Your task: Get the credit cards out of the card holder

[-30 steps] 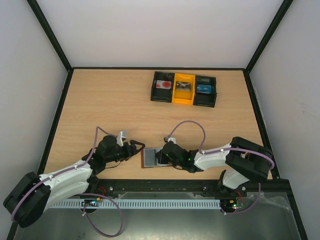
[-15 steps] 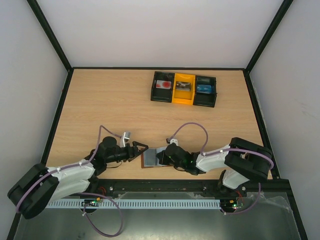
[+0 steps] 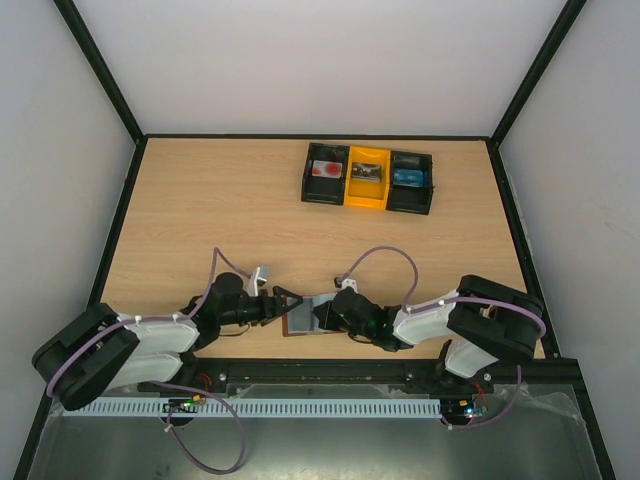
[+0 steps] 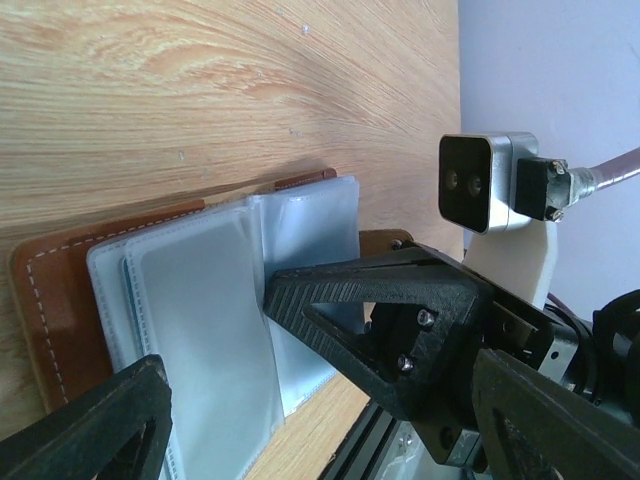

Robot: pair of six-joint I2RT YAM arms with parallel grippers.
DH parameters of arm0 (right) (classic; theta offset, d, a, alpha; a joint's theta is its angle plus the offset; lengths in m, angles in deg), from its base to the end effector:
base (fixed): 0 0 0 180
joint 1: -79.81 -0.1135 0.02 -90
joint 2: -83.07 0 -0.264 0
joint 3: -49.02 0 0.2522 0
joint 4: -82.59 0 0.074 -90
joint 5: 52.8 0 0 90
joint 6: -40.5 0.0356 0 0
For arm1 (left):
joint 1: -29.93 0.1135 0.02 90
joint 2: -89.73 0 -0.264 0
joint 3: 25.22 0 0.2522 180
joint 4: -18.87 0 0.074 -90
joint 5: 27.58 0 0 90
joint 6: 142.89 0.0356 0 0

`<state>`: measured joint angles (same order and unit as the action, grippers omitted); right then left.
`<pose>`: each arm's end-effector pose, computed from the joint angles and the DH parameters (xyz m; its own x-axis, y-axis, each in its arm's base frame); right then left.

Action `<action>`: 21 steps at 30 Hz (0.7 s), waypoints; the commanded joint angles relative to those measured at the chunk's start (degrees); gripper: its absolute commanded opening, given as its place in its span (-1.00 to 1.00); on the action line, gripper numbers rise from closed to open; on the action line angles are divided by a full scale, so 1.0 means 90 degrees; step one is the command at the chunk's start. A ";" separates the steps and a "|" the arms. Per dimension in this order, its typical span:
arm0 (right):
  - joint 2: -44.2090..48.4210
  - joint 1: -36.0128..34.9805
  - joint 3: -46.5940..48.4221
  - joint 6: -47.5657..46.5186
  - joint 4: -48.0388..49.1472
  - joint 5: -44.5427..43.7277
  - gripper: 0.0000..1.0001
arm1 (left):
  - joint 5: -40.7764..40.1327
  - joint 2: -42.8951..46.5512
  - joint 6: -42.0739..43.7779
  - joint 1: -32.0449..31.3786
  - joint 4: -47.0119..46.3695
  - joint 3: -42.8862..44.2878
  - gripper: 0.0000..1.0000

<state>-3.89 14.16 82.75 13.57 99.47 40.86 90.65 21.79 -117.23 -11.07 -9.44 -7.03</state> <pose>0.0990 0.2243 0.1102 -0.9402 0.0805 -0.3310 -0.2035 0.6466 0.7352 0.1262 -0.1320 0.1272 -0.9400 -0.2352 -0.2472 0.1455 0.3790 -0.9139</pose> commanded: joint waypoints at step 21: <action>-0.0221 -0.0040 -0.0270 0.0026 -0.0246 -0.0119 -0.96 | 0.0262 -0.1050 -0.0270 -0.0237 -0.0969 0.0221 0.65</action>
<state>-4.48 14.16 82.14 13.79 101.43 40.48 89.63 12.37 -117.56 -11.72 -15.45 -5.39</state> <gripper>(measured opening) 0.022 0.822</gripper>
